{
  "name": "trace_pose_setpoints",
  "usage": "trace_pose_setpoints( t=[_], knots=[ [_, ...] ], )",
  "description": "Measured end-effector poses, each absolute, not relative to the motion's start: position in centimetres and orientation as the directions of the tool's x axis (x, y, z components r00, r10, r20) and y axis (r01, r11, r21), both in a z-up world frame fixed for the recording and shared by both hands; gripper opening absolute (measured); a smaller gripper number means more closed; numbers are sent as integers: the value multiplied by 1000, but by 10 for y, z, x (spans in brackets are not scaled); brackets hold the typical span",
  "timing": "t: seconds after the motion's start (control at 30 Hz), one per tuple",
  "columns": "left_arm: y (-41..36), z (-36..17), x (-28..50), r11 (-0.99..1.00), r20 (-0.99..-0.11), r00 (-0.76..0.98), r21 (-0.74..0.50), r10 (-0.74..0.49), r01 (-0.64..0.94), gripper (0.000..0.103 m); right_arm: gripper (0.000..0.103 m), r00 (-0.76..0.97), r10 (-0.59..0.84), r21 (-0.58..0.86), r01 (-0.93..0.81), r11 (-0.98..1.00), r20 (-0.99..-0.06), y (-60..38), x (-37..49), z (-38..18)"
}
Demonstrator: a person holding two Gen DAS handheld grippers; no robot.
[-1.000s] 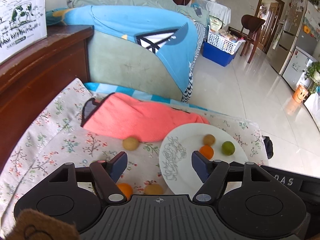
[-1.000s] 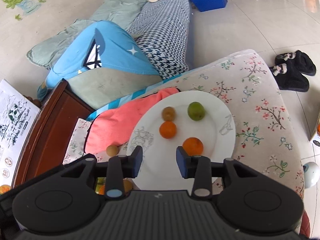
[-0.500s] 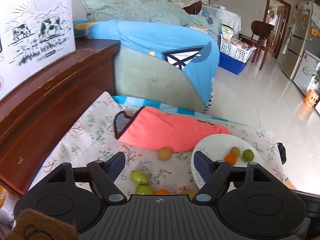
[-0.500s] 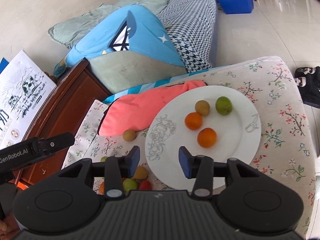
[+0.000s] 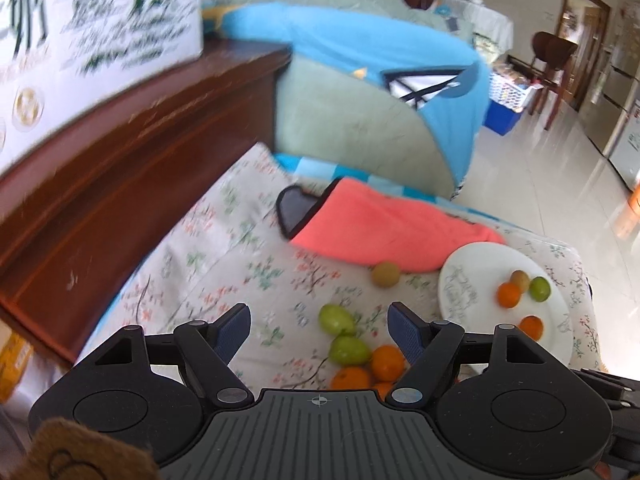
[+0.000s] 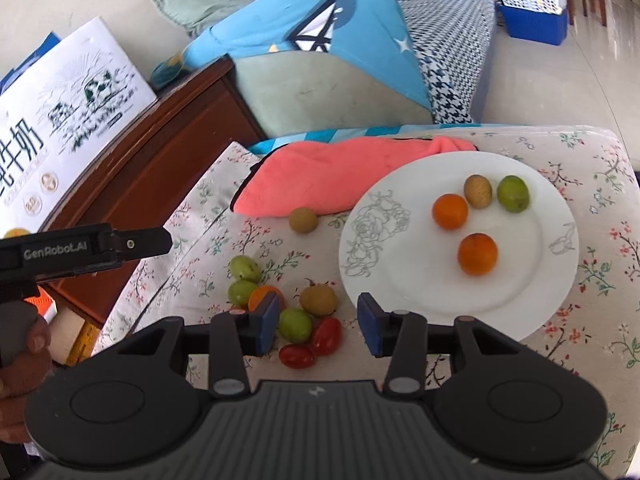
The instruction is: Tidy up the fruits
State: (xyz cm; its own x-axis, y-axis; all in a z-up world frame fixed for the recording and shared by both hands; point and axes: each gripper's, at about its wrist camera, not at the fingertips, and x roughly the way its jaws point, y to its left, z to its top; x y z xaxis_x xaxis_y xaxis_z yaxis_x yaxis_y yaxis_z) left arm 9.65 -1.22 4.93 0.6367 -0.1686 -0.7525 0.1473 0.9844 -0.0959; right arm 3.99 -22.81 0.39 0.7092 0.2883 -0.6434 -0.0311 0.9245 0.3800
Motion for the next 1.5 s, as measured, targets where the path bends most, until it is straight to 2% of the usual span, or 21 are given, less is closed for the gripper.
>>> trace_pose_setpoints(
  t=[0.33, 0.57, 0.73, 0.9, 1.1, 1.27, 1.37, 1.5],
  knots=[
    [12, 32, 116, 995, -775, 626, -85, -94, 44, 76, 44, 708, 304, 359, -77, 930, -637, -215, 43, 4],
    [5, 21, 126, 996, -794, 601, -73, -88, 49, 76, 44, 681, 317, 318, -128, 939, -660, -205, 44, -2],
    [0, 17, 118, 991, -808, 575, -87, -129, 99, 76, 44, 641, 325, 295, -157, 942, -696, -196, 40, -12],
    [-1, 17, 116, 991, -809, 573, -87, -130, 103, 76, 43, 598, 288, 244, -157, 957, -748, -183, 40, -27],
    [-1, 15, 117, 989, -809, 571, -84, -138, 120, 76, 43, 601, 246, 219, -118, 968, -761, -177, 42, -37],
    [0, 2, 117, 990, -831, 540, -80, -131, 117, 76, 35, 624, 225, 210, -99, 973, -748, -172, 47, -38],
    [0, -7, 117, 988, -840, 522, -106, -149, 112, 74, 28, 641, 206, 188, -97, 977, -740, -169, 49, -39],
    [-1, -16, 117, 982, -849, 492, -163, -191, 99, 74, 26, 650, 197, 176, -98, 979, -734, -167, 48, -40]
  ],
)
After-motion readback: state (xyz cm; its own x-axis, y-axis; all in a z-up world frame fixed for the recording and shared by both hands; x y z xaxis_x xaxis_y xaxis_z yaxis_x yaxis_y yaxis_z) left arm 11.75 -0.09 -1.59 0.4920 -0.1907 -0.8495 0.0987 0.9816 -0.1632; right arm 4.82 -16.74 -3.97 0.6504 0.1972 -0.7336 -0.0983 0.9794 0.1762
